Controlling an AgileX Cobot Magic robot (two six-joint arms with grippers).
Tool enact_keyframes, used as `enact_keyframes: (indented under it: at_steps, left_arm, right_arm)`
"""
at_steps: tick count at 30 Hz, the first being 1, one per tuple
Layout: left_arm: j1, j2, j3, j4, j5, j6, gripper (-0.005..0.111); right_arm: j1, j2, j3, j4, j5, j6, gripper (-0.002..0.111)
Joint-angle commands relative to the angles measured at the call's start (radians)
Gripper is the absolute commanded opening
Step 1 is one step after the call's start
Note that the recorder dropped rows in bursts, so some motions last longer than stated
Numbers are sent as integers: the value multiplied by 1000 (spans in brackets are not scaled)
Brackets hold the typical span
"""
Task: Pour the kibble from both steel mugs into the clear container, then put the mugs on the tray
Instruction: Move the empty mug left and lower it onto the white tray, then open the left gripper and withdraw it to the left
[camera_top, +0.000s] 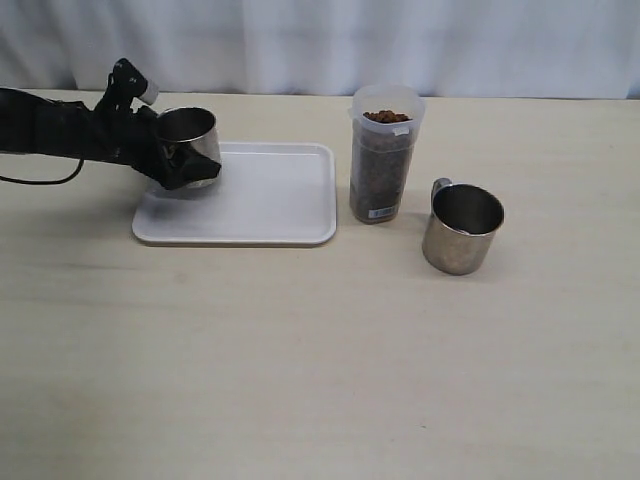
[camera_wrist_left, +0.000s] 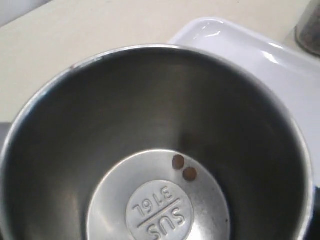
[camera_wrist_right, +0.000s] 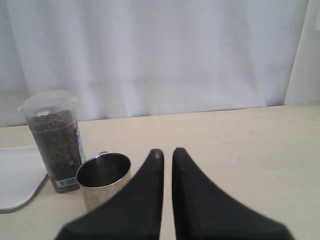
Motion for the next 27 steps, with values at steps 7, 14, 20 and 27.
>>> enact_keyframes:
  at_steps: [7,14,20,27]
  left_arm:
    - [74,-7,-7,-2,130,-141,82]
    - [185,-47,-7,50,419,-395,70]
    - [216,-203,-6,218,419,-631,0]
    - [216,-419,76,320,339,-861,0]
  right_arm:
    - [-1,-3,3,3,-10,-3,5]
    - [-1,-3,3,3,-10,-3,5]
    - [-1,-3,3,3,-10,-3,5]
    - [-1,-3,3,3,-10,-3,5]
